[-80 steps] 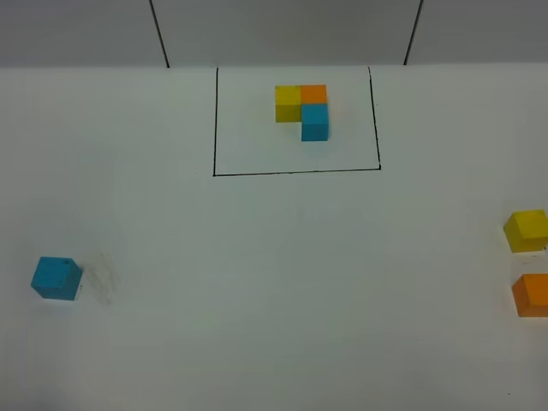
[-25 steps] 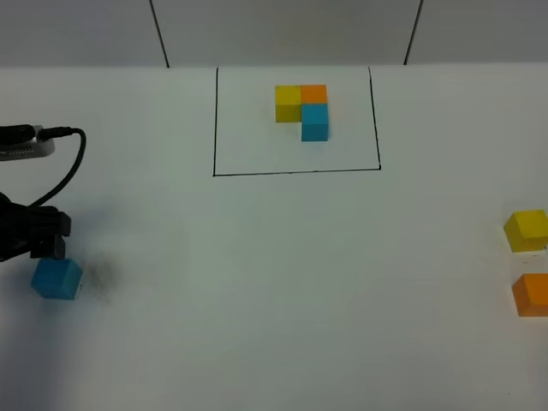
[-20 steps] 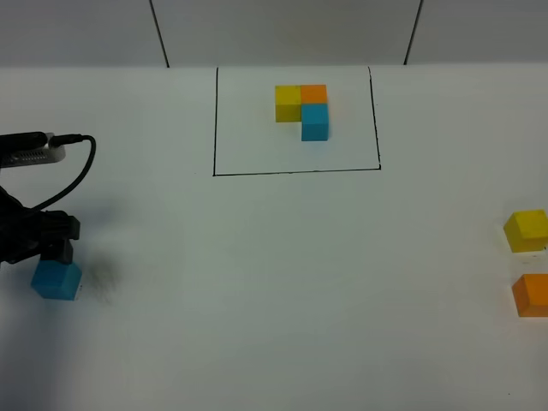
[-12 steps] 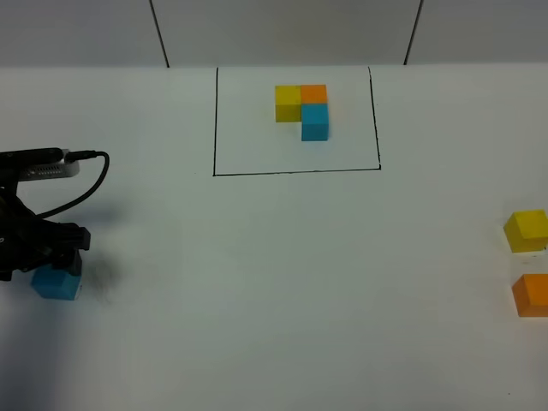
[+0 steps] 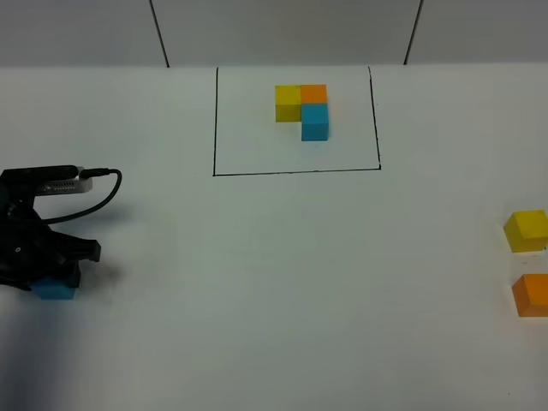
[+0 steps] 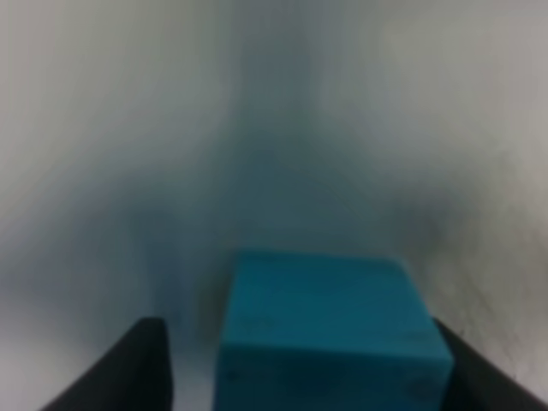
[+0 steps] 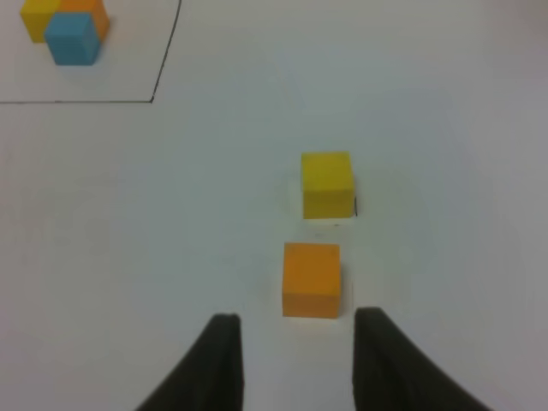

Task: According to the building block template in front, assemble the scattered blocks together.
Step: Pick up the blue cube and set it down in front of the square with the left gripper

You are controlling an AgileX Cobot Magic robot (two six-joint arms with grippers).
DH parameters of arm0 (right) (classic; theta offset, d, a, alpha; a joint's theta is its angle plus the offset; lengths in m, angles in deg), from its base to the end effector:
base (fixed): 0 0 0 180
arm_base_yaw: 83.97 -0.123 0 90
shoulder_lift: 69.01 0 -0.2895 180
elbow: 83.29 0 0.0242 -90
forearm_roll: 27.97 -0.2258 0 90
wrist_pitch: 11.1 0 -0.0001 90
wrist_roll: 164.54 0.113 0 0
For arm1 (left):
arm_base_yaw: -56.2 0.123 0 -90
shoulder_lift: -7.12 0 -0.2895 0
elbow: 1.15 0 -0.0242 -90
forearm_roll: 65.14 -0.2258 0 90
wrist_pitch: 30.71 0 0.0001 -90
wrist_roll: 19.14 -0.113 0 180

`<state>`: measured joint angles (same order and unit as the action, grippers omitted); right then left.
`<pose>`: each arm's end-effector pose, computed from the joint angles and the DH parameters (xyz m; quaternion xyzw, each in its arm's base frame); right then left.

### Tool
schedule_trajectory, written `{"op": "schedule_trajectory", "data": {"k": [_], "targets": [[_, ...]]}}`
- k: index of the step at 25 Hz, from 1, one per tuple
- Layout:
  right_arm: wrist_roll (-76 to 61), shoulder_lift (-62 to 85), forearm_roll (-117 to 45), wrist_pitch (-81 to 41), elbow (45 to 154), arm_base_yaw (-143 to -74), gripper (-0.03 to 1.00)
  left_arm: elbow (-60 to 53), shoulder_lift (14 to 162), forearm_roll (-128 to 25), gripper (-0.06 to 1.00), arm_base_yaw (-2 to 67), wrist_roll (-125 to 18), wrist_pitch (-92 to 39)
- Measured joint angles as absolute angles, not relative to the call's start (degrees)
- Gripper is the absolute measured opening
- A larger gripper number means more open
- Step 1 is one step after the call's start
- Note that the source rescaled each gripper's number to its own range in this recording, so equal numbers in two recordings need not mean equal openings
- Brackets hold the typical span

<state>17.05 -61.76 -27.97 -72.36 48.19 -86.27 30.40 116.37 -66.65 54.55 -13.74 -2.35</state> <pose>-0.0135 -0.0005 0.2551 -0.0053 0.8528 0.0177 0.5220 0.2780 -0.0066 0.1256 -0.0216 0.9953 0.0015 0.0947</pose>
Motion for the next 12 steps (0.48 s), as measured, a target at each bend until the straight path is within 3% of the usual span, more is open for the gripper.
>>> {"op": "schedule_trajectory", "data": {"k": [1, 7, 12], "targets": [[17.1, -61.8, -28.0, -72.4, 48.2, -86.3, 0.07, 30.4, 116.8, -67.0, 0.02, 54.6, -13.7, -2.9], [17.1, -61.8, -28.0, -72.4, 48.2, -86.3, 0.07, 27.6, 116.7, -66.9, 0.0, 53.3, -21.1, -3.5], [17.1, -61.8, -28.0, -72.4, 48.2, -86.3, 0.07, 19.1, 115.8, -61.5, 0.0, 44.5, -42.1, -0.9]]}}
